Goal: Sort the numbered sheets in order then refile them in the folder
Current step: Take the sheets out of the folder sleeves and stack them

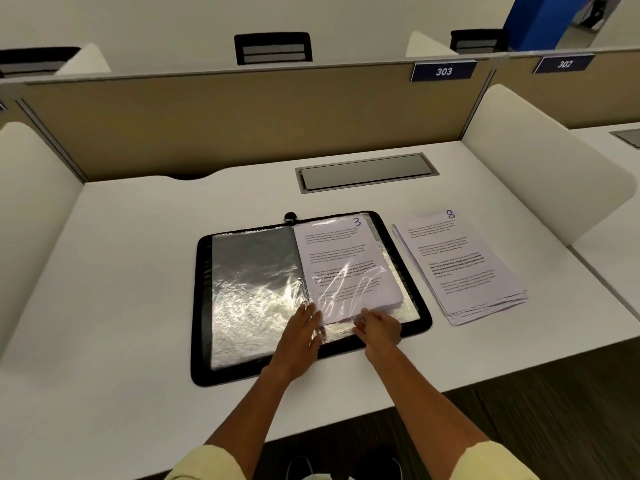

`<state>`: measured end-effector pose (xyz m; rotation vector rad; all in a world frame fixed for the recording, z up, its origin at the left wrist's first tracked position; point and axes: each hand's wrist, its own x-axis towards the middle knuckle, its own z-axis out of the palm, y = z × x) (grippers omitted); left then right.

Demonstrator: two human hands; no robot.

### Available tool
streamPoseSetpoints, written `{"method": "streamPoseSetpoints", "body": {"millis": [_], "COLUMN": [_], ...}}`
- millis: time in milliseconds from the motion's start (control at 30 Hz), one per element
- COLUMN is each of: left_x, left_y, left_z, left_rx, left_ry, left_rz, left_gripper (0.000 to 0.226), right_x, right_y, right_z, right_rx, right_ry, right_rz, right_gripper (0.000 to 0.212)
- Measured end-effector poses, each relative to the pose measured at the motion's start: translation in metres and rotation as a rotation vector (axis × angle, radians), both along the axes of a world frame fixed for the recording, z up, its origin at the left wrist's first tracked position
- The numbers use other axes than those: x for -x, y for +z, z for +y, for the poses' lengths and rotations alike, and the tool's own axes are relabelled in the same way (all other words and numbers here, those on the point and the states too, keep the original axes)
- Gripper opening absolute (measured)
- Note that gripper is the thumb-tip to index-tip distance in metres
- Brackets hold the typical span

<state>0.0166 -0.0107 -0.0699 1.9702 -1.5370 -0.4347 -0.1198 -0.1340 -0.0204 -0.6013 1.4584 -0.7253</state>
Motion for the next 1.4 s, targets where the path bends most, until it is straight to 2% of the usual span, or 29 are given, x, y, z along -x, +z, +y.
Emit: {"method": "streamPoseSetpoints", "body": {"millis": [233,467,600,700,767,933,1067,1267,1400], "left_x": [-0.001,0.003,0.003,0.004,0.006,0.019,0.039,0.078,0.109], "left_y": [-0.013,-0.016,-0.015,-0.010,-0.006,0.000,0.005,0.012,0.011], "left_z": [0.000,-0.001,-0.002,-0.002,0.001,0.017,0.029,0.043,0.057], "left_rx": [-0.049,-0.011,-0.033,-0.077,-0.113,-0.134,-0.132,-0.166,-0.185], "left_ry": [0.011,0.032,0.022,0.000,0.007,0.041,0.080,0.088,0.099], "left_rz": [-0.064,-0.069,-0.058,-0.060,-0.085,-0.155,-0.190,-0.197,-0.099], "left_gripper": [0.061,0.054,0.052,0.054,0.051,0.053,0.055,0.050,0.054], "right_x": [0.029,0.061,0.066,0.066,0.065,0.078,0.102,0.159,0.197], "right_y": [-0.001,-0.004,-0.008,-0.004,-0.002,0.008,0.015,0.014,0.015], "right_z": [0.026,0.059,0.067,0.065,0.063,0.066,0.082,0.112,0.131], "right_rx": [0.034,0.053,0.024,0.027,0.035,0.023,0.031,0.048,0.063], "right_ry": [-0.091,-0.144,-0.161,-0.097,-0.056,-0.045,-0.048,-0.032,-0.028], "right_rz": [0.108,0.246,0.181,0.100,0.073,0.031,0.009,-0.032,-0.052], "right_gripper": [0.008,0.022,0.020,0.013,0.018,0.013,0.021,0.016,0.017]}}
